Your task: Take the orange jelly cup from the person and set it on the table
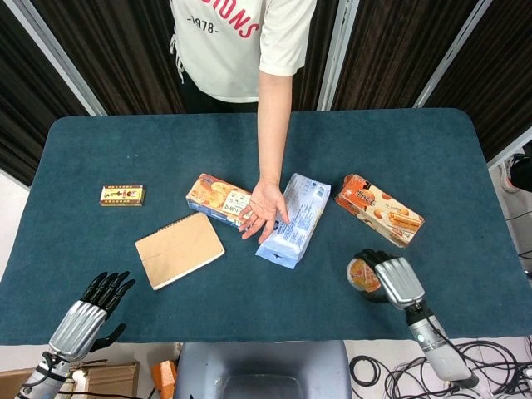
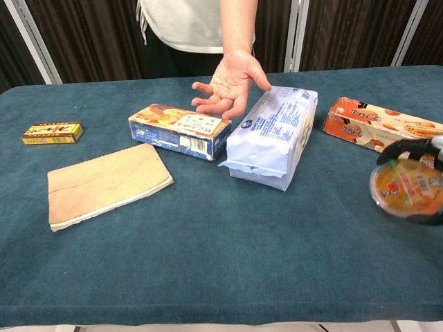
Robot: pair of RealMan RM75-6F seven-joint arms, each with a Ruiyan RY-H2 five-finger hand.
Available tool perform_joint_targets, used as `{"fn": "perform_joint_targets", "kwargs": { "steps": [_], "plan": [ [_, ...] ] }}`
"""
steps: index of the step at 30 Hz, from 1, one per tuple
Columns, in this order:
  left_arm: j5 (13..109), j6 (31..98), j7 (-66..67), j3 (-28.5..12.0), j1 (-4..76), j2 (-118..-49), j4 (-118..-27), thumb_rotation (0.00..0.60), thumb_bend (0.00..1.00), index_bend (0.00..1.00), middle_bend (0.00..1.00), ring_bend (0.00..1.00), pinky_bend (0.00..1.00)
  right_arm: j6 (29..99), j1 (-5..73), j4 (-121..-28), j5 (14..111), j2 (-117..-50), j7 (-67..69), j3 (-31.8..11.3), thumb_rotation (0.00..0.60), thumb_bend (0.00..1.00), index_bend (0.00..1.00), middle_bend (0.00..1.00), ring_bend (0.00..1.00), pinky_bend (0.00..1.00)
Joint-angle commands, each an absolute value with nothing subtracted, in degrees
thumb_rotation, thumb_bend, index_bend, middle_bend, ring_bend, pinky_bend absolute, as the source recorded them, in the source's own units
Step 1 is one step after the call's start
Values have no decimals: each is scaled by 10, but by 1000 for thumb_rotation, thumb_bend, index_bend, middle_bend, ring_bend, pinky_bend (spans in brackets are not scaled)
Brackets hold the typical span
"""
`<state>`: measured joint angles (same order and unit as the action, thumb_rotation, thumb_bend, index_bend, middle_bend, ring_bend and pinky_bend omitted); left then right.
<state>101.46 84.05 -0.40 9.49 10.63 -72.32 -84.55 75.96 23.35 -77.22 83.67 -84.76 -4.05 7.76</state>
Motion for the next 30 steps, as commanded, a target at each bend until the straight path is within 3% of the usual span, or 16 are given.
{"fn": "perform_joint_targets", "kwargs": {
  "steps": [1,5,8,11,20,24,30],
  "plan": [
    [1016,842,-13,97,102,-730,-834,600,332,0,0,0,0,729,225,-748,848,-872,-30,82,600,128,262,280,278,479],
    [1019,846,-16,99,98,-728,-830,600,333,0,0,0,0,699,226,-767,840,-855,-40,83,600,128,6,77,96,349],
    [1027,861,-17,101,90,-724,-830,600,333,0,0,0,0,705,217,-805,840,-820,-63,84,600,128,0,0,3,216],
    [1038,881,-23,104,83,-719,-831,600,333,0,0,0,0,745,198,-853,853,-777,-85,85,600,128,0,0,0,135],
    [1038,913,-25,123,49,-682,-851,600,334,0,0,0,0,899,104,-931,915,-651,-78,113,600,128,0,0,0,62],
    [997,908,12,133,16,-660,-897,600,345,0,0,0,0,960,43,-934,888,-654,-117,107,600,128,0,0,0,46],
    [1014,934,10,122,2,-679,-866,600,361,0,0,0,0,1015,1,-911,917,-682,-140,95,600,128,0,0,0,0]
  ]
}}
